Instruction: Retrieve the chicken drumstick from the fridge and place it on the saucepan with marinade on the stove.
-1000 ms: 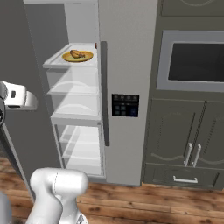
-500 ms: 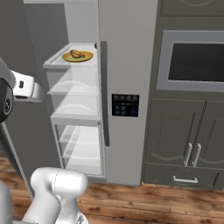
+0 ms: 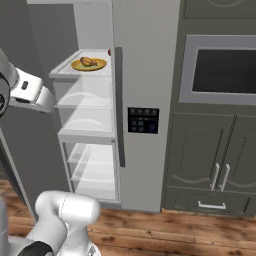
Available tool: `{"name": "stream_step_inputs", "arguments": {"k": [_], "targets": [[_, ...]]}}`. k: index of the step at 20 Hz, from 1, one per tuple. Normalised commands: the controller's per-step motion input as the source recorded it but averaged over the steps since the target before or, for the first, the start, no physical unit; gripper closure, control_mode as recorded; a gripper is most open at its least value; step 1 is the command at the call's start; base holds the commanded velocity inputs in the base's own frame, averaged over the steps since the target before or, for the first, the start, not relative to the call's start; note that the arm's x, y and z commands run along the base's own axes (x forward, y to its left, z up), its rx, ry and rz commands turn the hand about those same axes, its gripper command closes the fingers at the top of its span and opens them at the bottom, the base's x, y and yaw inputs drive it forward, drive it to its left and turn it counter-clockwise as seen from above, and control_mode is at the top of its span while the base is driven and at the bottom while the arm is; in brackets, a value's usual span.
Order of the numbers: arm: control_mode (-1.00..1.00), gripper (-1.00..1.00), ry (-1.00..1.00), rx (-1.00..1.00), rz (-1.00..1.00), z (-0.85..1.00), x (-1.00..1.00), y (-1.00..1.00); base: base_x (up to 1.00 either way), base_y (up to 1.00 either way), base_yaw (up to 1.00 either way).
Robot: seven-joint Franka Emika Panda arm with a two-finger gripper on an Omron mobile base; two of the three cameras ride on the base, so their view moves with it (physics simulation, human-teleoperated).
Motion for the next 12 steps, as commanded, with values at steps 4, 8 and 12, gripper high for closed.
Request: {"name": "stream_step_inputs", "arguments": {"k": [4, 8, 12], "targets": [[-1.0, -1.0, 0.0, 0.0, 0.0, -0.01, -0.2, -0.71, 0.0, 0.0, 0.0], [-1.0, -1.0, 0.0, -0.05, 0.0, -0.22, -0.1, -0.37, 0.0, 0.0, 0.0], [-1.0, -1.0, 0.0, -0.13, 0.0, -0.33, -0.02, -0.22, 0.0, 0.0, 0.0]]}}
